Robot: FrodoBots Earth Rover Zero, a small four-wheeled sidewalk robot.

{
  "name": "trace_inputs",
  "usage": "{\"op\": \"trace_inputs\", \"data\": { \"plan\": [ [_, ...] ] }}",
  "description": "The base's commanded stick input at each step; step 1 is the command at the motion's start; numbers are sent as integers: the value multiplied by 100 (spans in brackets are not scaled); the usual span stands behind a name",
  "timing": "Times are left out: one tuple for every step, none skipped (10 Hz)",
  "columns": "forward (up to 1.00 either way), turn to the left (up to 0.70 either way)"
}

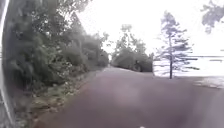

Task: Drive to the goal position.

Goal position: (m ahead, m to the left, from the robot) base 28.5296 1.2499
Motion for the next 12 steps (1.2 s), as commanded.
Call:
{"op": "trace_inputs", "data": {
  "plan": [
    [70,1],
    [70,1],
    [70,1],
    [70,1],
    [70,1],
    [70,1],
    [70,1],
    [70,-10],
    [70,-31],
    [70,-32],
    [70,-27],
    [70,1]
  ]
}}
